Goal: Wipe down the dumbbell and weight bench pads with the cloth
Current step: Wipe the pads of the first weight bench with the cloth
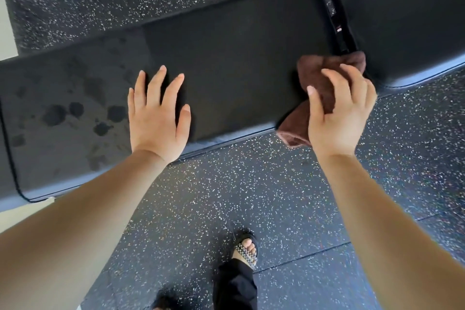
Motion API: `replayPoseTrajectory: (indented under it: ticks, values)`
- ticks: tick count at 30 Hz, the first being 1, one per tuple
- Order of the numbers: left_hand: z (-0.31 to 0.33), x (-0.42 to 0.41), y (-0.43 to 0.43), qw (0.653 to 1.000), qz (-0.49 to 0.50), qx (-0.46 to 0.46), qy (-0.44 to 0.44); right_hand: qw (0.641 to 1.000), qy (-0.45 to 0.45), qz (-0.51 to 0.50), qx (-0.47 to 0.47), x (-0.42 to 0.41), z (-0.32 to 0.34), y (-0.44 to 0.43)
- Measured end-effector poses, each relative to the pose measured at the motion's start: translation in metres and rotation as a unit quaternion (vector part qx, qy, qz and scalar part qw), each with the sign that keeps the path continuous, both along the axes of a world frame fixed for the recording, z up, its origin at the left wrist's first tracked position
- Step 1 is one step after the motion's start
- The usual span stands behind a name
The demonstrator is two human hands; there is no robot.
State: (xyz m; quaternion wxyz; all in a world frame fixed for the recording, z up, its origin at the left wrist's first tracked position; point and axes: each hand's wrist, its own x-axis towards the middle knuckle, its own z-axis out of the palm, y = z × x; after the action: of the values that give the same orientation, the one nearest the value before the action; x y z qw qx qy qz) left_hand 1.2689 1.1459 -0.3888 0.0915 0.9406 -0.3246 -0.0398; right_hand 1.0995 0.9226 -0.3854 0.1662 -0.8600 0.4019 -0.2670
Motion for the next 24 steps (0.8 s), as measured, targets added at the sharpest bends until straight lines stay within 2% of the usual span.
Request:
replayPoseTrajectory:
  ticks: [4,11,14,16,18,20,22,24]
  values:
    - [-0.001,0.000,0.000,1.000,0.001,-0.002,0.002,0.999,0.002,-0.036,0.013,0.014,0.004,0.025]
    - [-0.001,0.003,0.001,1.000,-0.005,-0.004,0.010,0.991,0.026,0.130,0.011,0.038,0.005,0.104]
    - [0.002,0.005,0.003,1.000,-0.010,-0.009,0.015,0.985,0.036,0.169,0.003,0.036,0.003,0.106]
    - [0.003,0.006,0.004,0.999,-0.019,-0.013,0.029,0.988,0.041,0.146,-0.008,0.027,0.000,0.097]
    - [0.004,0.011,0.012,0.998,-0.047,-0.011,0.048,0.997,0.027,0.070,0.004,0.022,-0.003,0.096]
    - [0.006,0.023,0.033,0.990,-0.127,0.000,0.053,1.000,0.009,0.007,0.019,0.029,-0.003,0.108]
    - [0.008,0.040,0.068,0.976,-0.212,0.017,0.044,1.000,0.004,-0.004,0.024,0.042,-0.003,0.130]
    - [0.009,0.057,0.108,0.968,-0.246,0.038,0.033,0.999,0.004,0.030,0.026,0.053,-0.002,0.162]
